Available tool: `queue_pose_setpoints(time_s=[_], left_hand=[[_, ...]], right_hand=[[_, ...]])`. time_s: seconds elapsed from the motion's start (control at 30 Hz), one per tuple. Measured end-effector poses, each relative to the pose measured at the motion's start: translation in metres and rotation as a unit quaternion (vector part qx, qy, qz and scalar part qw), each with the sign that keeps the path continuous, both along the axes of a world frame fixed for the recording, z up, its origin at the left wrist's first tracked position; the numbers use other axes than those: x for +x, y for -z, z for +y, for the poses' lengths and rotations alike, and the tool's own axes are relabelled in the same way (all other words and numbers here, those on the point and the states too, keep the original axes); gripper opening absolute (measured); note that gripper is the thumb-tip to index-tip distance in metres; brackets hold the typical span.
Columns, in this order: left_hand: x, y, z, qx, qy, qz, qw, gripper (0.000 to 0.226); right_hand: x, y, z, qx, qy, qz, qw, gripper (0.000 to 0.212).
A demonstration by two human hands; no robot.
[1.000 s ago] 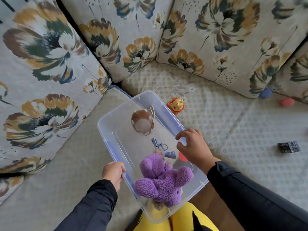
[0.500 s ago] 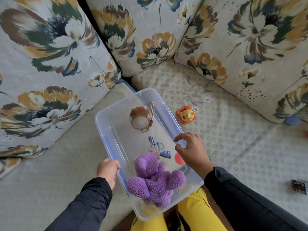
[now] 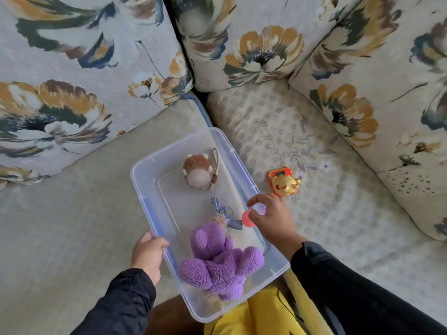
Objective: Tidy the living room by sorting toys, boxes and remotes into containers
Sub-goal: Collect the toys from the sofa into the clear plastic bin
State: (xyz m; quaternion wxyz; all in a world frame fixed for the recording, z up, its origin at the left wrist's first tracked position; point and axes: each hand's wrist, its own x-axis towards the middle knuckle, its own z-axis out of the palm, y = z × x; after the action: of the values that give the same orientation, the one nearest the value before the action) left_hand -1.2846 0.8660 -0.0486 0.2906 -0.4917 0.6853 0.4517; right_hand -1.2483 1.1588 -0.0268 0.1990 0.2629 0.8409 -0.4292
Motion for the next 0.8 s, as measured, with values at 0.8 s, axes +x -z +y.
queue_pose_setpoints(time_s=[0.8], left_hand=[[0.006, 0.012, 0.03, -0.254, 0.376, 0.014, 0.891, 0.1]], right_hand=[[-0.026, 0.064, 0.038, 0.23, -0.043, -0.123, 0.964, 0.056]])
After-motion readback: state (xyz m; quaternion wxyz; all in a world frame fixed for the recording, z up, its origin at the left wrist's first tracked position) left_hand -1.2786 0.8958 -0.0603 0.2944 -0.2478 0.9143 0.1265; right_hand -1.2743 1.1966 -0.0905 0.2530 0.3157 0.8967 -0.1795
